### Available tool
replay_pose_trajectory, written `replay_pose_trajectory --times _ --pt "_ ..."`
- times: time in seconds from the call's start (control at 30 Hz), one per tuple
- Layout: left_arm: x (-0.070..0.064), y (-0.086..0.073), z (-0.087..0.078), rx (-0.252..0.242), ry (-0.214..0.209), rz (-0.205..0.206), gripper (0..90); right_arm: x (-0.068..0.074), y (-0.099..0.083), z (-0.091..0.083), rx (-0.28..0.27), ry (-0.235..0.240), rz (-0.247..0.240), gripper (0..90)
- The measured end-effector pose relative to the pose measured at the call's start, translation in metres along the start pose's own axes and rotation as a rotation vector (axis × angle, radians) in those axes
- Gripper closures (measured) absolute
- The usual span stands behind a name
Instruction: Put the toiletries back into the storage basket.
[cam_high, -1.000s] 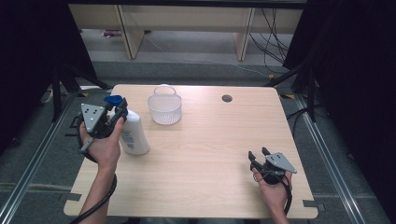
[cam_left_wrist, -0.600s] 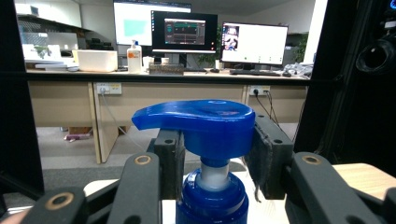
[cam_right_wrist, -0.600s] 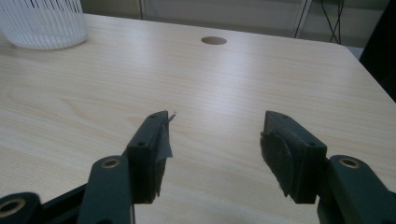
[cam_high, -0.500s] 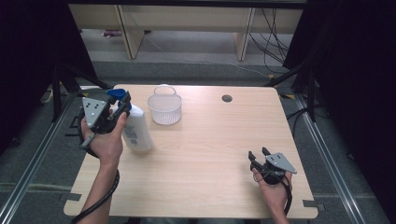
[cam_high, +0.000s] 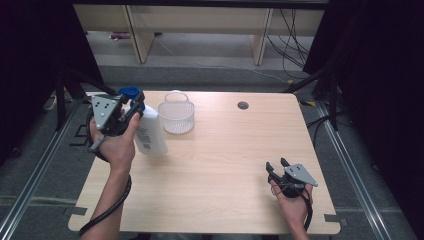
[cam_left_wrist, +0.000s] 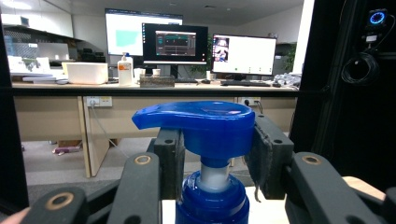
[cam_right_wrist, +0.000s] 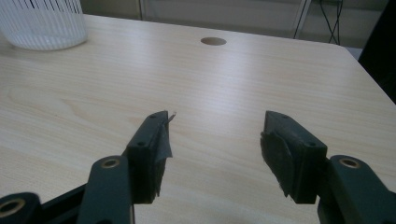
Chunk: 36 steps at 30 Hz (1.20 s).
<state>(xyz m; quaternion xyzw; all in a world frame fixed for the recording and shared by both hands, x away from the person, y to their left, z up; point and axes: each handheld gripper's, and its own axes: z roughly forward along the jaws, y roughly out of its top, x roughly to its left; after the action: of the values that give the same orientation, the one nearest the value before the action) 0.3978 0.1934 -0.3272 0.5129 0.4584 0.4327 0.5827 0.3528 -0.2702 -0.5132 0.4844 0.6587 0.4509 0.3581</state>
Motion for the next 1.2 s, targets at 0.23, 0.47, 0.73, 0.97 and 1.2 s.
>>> replay_pose_trajectory --times 0.23,0.47,0.73,0.97,1.2 --pt "-0.008 0.009 0.007 -0.013 -0.022 0.013 59.7 0.001 0.000 0.000 0.003 0.003 0.012 42.3" --pt "-0.015 0.014 0.013 -0.022 -0.039 0.009 59.7 0.000 0.000 -0.001 0.001 0.005 0.009 42.3" --pt "-0.021 0.018 0.022 -0.033 -0.051 0.014 59.7 0.002 -0.001 -0.001 -0.003 0.008 0.031 42.3" --pt "-0.025 0.022 0.028 -0.039 -0.056 0.010 59.7 0.001 0.000 -0.002 0.011 0.018 0.019 42.3" --pt "-0.031 0.027 0.036 -0.041 -0.067 0.015 59.7 0.001 -0.001 -0.002 0.008 0.013 0.017 42.3"
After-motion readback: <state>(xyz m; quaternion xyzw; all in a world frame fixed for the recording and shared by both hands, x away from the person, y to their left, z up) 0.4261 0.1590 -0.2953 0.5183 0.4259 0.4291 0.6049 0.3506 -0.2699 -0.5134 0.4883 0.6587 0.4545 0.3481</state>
